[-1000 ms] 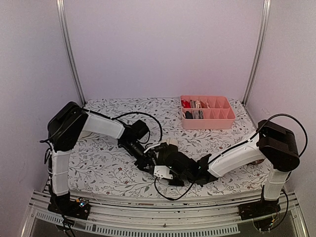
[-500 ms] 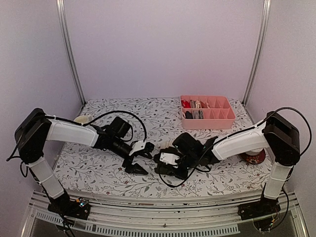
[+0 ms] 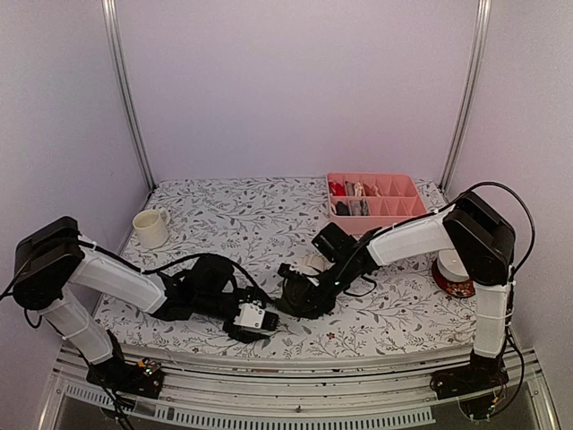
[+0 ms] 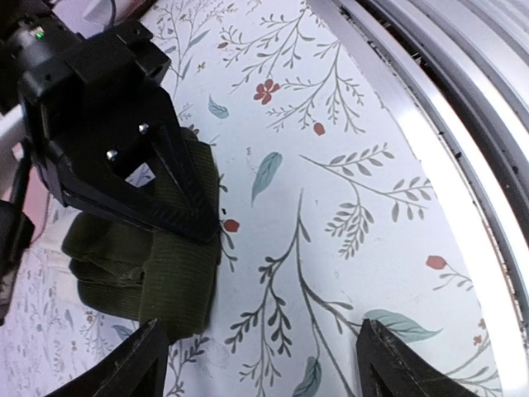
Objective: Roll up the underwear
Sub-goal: Roll the underwear at the center of the board.
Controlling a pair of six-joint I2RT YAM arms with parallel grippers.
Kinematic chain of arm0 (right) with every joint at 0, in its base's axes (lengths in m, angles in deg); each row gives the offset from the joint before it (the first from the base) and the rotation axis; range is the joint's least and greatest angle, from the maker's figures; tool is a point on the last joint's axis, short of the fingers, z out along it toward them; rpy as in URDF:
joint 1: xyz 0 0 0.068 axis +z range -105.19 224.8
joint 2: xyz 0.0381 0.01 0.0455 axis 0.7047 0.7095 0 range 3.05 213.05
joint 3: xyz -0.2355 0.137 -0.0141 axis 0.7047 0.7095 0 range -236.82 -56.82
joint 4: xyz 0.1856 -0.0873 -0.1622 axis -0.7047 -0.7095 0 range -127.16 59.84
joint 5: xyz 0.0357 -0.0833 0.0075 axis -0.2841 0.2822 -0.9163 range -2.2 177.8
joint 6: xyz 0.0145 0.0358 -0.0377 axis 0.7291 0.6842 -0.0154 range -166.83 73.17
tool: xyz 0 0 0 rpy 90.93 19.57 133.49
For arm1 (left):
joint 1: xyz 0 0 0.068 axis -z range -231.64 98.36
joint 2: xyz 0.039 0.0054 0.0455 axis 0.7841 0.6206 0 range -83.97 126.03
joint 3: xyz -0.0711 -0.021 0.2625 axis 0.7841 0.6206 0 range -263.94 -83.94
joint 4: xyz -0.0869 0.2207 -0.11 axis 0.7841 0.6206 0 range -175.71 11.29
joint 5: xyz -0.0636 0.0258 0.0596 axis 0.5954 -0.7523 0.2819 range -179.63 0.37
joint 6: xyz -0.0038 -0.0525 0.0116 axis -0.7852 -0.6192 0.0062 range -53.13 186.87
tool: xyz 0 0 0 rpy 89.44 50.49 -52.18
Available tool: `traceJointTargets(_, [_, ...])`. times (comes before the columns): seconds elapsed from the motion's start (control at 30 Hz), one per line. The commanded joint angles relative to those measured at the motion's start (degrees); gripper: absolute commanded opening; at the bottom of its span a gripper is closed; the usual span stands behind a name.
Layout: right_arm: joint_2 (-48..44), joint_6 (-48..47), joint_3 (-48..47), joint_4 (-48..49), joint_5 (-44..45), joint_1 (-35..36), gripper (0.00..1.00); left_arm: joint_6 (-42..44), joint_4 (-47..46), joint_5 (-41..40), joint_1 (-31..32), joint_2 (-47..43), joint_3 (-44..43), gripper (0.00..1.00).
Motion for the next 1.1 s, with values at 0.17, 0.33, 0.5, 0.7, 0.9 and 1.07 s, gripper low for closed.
traceJointTargets(0.17, [4.87,1.41,-3.58,-9.89,-7.71,-0.96,0.03,7.49,-13.97,-13.39,5.63,2.38,1.23,0.75])
traceJointTargets(0.33, [5.4,1.41,-4.21,-10.66,-7.38,-1.02,0.03,10.59,-16.71,-18.1,9.11,5.61,1.45,0.69])
traceJointTargets(0.5, [5.99,1.35,-4.34,-11.28,-7.45,-0.99,0.03,12.58,-20.16,-23.48,11.18,10.64,1.36,0.66])
traceJointTargets(0.7, [5.54,0.68,-4.08,-12.03,-7.69,-1.0,0.03,13.23,-23.88,-28.25,11.48,15.81,0.66,0.58])
traceJointTargets(0.9, [4.96,0.2,-3.83,-12.49,-7.22,-1.04,0.03,13.7,-24.14,-29.06,11.61,18.04,0.73,0.38])
traceJointTargets(1.07, [5.22,-0.2,-3.93,-12.89,-6.73,-0.99,0.03,12.38,-21.37,-28.15,11.76,18.76,-0.31,0.2])
